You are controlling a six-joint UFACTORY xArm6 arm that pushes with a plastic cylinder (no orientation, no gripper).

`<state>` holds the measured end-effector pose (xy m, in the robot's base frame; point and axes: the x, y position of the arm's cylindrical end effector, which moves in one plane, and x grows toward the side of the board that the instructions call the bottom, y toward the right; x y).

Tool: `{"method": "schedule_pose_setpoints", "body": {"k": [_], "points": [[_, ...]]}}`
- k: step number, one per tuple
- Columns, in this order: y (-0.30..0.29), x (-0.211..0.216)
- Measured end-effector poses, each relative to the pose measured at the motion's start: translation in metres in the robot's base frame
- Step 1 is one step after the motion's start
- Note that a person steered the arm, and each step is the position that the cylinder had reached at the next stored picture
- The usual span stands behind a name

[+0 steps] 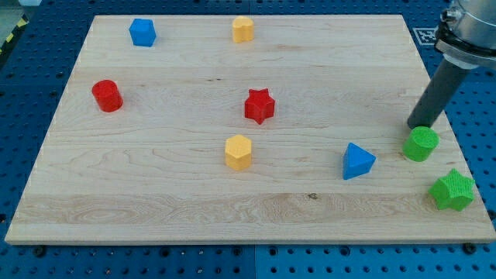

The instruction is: Move the blue triangle to the bottom right side of the board

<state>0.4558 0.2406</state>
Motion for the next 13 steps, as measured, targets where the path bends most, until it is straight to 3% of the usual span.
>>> {"method": "schedule_pose_setpoints", "body": {"k": [8, 10, 11, 13], "points": [[-0.017, 0.044], [-0.064, 0.018], [-0.114, 0.018], [-0.145, 0.037]]}}
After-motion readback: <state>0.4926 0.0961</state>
